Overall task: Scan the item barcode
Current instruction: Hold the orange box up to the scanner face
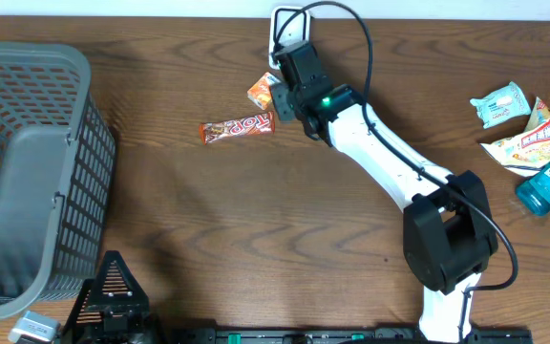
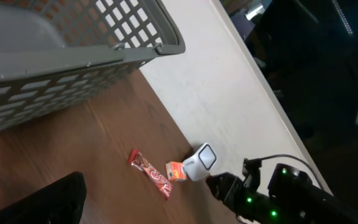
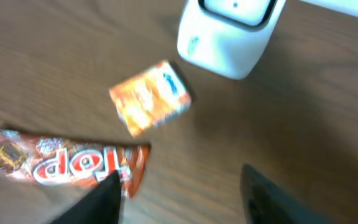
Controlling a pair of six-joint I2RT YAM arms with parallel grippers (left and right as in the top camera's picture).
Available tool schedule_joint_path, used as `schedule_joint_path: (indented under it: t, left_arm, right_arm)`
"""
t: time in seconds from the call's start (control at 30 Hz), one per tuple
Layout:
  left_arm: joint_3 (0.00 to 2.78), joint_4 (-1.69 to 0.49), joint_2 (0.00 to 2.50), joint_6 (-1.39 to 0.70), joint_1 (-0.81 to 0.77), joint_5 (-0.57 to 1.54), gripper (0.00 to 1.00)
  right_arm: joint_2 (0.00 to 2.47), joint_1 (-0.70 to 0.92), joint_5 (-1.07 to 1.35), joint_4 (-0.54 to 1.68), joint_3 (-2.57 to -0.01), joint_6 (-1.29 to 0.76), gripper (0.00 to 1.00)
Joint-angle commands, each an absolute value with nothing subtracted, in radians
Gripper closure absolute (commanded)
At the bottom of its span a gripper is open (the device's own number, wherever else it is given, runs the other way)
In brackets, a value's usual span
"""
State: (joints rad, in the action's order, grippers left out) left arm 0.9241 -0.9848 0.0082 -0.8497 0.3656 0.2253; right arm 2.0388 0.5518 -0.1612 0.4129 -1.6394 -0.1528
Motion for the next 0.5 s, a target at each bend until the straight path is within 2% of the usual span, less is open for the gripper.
schedule_joint_path:
  t: [0.0,0.17,0.33,0.47]
  left_arm:
    - [0.918,-0.982,0.003,-0.864,0.371,0.216,0.02]
    - [0.918,-0.982,0.003,-0.863,0.371,0.216,0.02]
    - [0.918,-0.983,0.003,-0.863,0.371,0.216,0.02]
    - [0.918,-0.983,0.003,-0.862,0.371,0.216,0.02]
  right_arm:
    - [2.087,0.552,-0.141,0.360,-1.638,-0.123,0.37]
    - [2.202,0.555,-0.110,0.179,-1.638,-0.039,0.21]
    - [2.308,0.574,-0.109,-0.008,-1.638,0.018,0.12]
    - [2.363,0.588,-0.110,-0.116,-1.638,0.073,0.10]
